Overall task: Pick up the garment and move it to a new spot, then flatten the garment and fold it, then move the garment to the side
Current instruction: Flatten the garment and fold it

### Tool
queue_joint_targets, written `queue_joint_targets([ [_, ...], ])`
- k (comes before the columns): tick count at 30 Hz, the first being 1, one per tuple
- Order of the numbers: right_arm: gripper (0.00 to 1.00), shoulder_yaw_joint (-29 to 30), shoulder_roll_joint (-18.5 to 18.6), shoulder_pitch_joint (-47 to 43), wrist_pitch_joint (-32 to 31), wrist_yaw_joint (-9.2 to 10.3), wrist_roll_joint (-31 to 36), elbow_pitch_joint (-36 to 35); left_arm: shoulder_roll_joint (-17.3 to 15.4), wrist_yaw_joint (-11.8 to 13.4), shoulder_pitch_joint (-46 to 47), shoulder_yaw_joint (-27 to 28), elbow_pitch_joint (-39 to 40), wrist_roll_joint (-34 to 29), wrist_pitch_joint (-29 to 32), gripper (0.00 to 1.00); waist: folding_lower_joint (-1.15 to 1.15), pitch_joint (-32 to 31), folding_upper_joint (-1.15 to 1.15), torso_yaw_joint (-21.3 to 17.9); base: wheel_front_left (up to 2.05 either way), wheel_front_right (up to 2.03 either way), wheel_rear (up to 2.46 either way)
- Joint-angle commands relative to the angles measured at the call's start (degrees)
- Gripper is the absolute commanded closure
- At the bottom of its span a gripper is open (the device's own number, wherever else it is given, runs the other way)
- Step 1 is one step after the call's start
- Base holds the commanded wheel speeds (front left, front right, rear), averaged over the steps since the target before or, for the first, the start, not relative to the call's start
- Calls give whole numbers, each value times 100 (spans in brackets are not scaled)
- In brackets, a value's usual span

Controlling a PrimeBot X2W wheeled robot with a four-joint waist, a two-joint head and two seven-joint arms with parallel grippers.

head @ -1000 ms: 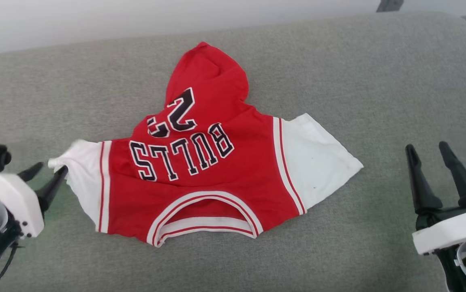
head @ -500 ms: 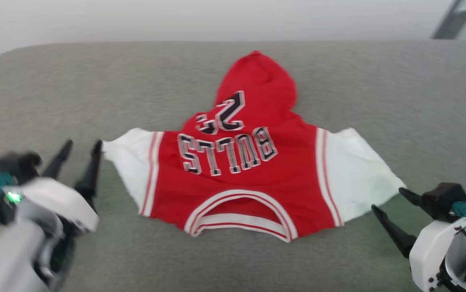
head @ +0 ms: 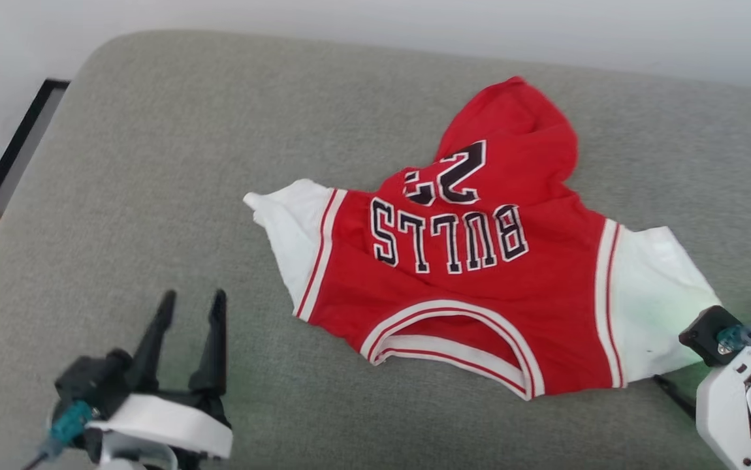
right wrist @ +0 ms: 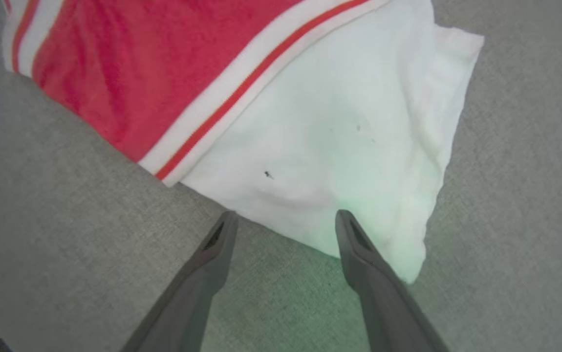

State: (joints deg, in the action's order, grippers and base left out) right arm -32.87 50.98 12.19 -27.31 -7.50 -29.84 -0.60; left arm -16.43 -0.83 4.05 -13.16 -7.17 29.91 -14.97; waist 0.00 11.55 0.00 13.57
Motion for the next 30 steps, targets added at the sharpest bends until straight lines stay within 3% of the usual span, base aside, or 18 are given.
queue_joint_targets([
  [1, 0, -103, 57, 125, -20, 3, 26, 54, 78, -82, -90, 73, 5, -107, -30, 0, 0, 105, 0, 92, 0, 0, 0],
  [6, 0, -696, 141, 515, 70, 8, 12, 513, 499, -455, -156, 480, -70, -473, -30, 0, 0, 318, 0, 203, 0, 0, 0],
  [7, 8, -767, 104, 559, 75, 13, -7, 607, 534, -496, -132, 527, -87, -504, -30, 0, 0, 329, 0, 206, 0, 0, 0],
  [8, 47, -864, 75, 593, 52, 16, -18, 688, 547, -525, -107, 582, -102, -551, -30, 0, 0, 346, 0, 198, 0, 0, 0],
  [9, 99, -914, 35, 631, 72, 17, -56, 753, 553, -558, -81, 636, -112, -592, -30, 0, 0, 357, 0, 184, 0, 0, 0],
  [14, 100, -1034, -72, 837, 207, 18, -137, 1003, 394, -647, 64, 624, -196, -700, -30, 0, 0, 318, 0, 44, 0, 0, 0],
  [18, 100, -1028, -202, 1004, 307, 17, -180, 1050, -132, -669, 537, 197, -263, -276, 132, 0, 0, 270, 0, -94, 0, 0, 0],
  [21, 100, -1040, -296, 1151, 384, 16, -135, 1051, -785, -665, 1035, -441, -269, 487, 996, 0, 0, 319, 0, -203, 0, 0, 0],
  [25, 100, -1101, -413, 1311, 401, 16, -85, 1048, -1502, -659, 1790, -1115, -368, 1929, 2703, 0, 0, 441, 0, -335, 0, 0, 0],
  [30, 100, -1156, -515, 1426, 433, 17, -29, 1094, -1746, -661, 2527, -1277, -978, 3366, 4358, 0, 0, 642, 0, -441, 0, 0, 0],
])
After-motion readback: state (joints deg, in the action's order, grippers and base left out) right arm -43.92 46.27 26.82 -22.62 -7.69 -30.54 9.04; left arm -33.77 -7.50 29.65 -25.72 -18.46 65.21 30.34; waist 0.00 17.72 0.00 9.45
